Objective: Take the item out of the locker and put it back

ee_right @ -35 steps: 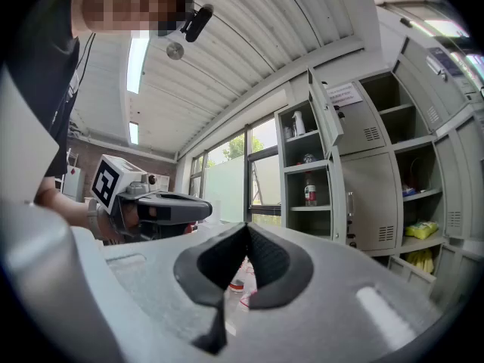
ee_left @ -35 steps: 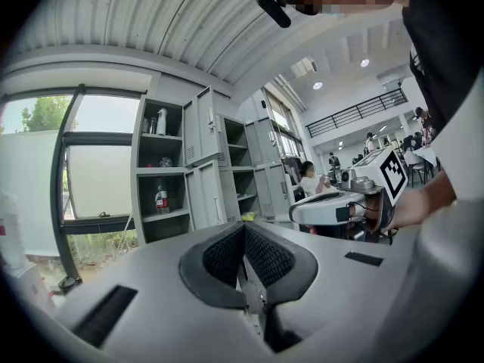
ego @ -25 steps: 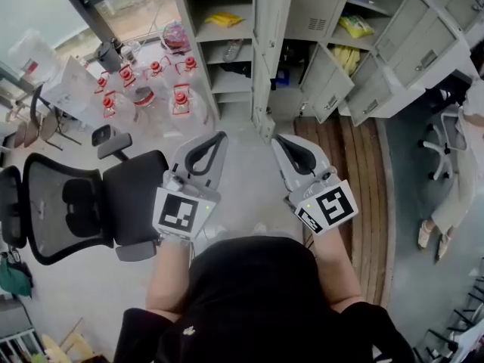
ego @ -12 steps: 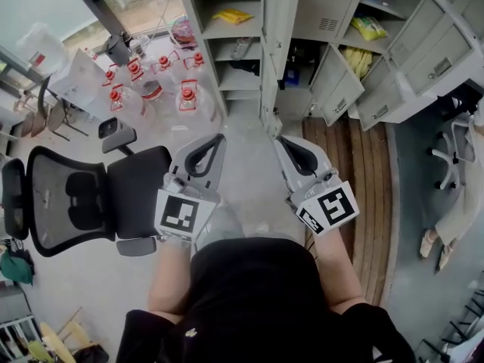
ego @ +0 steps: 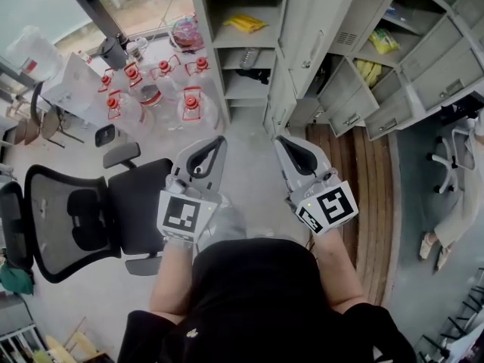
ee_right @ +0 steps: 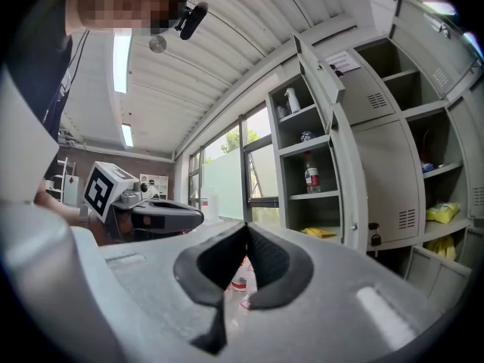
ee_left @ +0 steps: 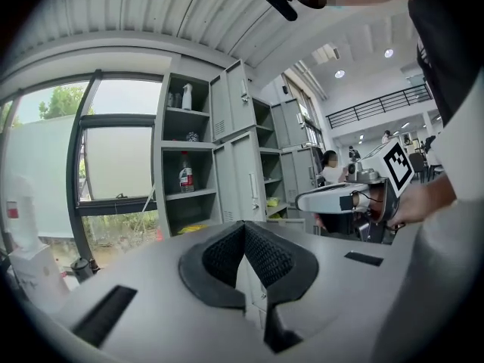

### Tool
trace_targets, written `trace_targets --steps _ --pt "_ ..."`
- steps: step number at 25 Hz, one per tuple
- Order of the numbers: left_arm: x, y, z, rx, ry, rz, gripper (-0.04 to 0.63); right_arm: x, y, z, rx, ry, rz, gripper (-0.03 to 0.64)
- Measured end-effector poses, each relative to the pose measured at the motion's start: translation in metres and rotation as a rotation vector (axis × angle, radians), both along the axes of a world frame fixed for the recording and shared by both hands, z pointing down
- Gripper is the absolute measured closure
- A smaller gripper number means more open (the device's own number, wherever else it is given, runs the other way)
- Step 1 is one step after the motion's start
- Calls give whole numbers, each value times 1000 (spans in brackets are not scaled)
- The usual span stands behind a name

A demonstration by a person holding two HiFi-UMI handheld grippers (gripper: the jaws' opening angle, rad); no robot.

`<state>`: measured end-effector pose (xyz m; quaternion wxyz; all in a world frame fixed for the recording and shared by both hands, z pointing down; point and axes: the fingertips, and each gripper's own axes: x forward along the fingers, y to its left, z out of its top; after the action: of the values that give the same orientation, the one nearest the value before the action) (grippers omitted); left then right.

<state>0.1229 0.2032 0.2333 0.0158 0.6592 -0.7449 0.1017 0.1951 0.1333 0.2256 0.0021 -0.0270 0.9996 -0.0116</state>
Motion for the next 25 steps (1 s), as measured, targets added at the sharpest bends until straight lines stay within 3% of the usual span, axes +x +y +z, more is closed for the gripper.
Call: trace_targets --steps 13,25 --pt "-122 -16 25 -26 -34 110 584 -121 -11 16 -11 48 105 620" --pt "-163 -40 52 -59 46 133 584 -149 -38 35 -73 71 162 620"
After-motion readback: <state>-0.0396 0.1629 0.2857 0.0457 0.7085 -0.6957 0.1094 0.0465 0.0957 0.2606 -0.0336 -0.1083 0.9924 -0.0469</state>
